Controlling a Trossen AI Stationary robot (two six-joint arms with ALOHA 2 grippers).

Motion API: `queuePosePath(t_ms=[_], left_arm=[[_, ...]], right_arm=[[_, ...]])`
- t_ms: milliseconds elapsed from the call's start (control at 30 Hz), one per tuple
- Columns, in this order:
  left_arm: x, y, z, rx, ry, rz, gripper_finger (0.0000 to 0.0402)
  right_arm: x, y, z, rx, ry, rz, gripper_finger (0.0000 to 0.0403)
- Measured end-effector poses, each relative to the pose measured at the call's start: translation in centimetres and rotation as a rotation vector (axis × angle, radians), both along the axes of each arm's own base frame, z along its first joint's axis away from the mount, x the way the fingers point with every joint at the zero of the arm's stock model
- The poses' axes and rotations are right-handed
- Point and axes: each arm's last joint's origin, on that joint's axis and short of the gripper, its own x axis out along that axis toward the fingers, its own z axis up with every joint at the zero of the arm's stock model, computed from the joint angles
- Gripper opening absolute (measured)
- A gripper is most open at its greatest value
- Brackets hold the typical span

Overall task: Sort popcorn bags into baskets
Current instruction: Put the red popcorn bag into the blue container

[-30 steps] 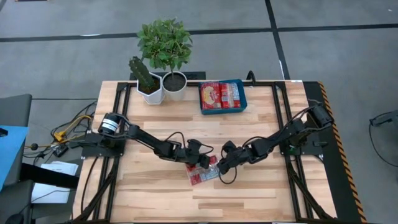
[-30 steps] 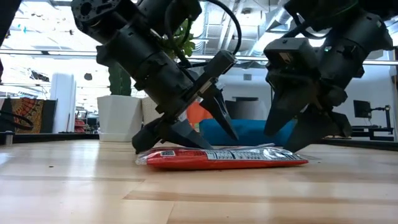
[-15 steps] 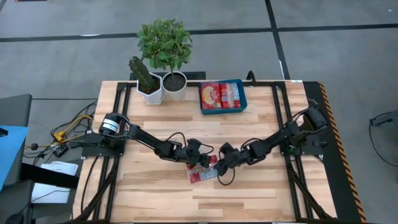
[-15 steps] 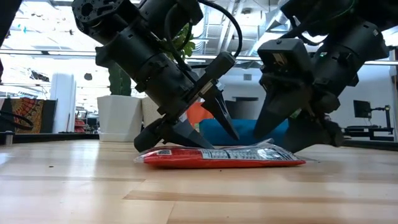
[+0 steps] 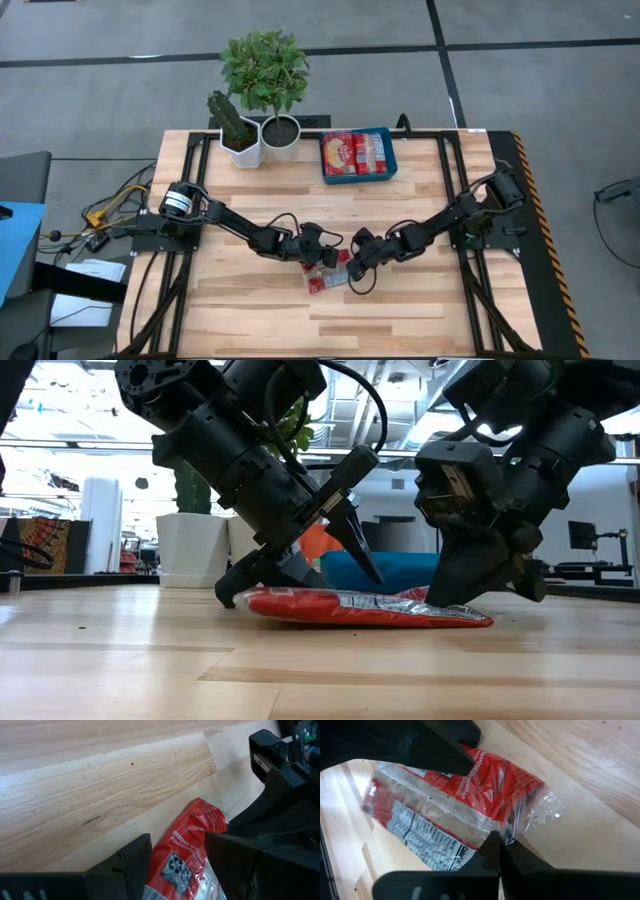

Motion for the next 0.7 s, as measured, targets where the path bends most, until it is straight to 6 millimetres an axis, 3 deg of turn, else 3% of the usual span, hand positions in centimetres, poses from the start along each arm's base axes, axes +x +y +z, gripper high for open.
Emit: queuePosePath(t_ms=[100,267,500,700], left_arm=[[0.0,0.1,0.0,-0.005,-0.001,-0.006,0.0183],[0.2,0.9,1.3,-0.068,-0.033,-0.104,0.0183],[-0.1,2.0,6.7,-0.086,-0.176,-0.199,0.0183],[-1.1,2.4,10.7,-0.037,-0.283,-0.195,0.0183]], right_arm=[[0.1,-0.3,0.2,0.012,-0.001,0.000,0.0012],[-0.9,-0.7,2.2,-0.022,0.013,0.036,0.0005],[-3.9,-2.7,6.3,-0.128,0.086,0.075,0.0003],[-5.7,-5.2,11.5,-0.274,0.100,0.125,0.0002]])
